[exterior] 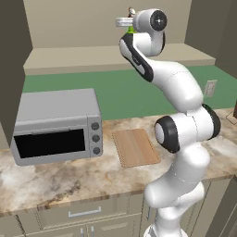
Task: Grab the spray bottle from the cabinet, then place it next to the cutting board for sanitizing. Then grab the dish brush from the countertop next to the sink and place it next to the cutting board.
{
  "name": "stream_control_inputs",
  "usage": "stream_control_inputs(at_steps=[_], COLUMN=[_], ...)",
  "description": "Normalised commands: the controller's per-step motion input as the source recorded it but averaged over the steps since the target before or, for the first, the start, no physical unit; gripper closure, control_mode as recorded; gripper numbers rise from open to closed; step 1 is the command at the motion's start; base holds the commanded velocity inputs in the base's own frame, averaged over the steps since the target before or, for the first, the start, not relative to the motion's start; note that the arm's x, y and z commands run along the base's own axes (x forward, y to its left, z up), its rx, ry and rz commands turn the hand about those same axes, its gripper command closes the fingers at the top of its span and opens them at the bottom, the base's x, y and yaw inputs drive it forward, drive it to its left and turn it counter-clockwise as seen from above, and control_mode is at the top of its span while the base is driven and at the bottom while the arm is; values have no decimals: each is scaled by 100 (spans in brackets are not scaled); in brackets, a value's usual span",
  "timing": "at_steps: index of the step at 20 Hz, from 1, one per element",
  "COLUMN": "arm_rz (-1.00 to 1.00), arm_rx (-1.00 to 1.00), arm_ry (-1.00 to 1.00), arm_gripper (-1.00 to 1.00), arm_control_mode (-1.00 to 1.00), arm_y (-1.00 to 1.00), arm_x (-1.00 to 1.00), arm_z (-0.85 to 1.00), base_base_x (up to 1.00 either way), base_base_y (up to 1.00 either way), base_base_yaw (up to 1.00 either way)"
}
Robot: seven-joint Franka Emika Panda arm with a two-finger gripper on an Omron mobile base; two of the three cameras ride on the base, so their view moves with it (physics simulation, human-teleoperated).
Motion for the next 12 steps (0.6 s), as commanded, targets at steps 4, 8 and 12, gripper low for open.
stream_control_inputs(at_steps=[4,8,12], arm_rz=[0,0,0], arm_rx=[0,0,0], arm_ry=[2,3,7], arm_gripper=[100,100,100], arm_control_mode=[-100,-100,-100], arm_y=[5,3,4], arm_x=[33,24,4], arm_z=[-1,-1,-4], base_base_x=[0,0,0], base_base_y=[0,0,0], base_base_yaw=[0,0,0])
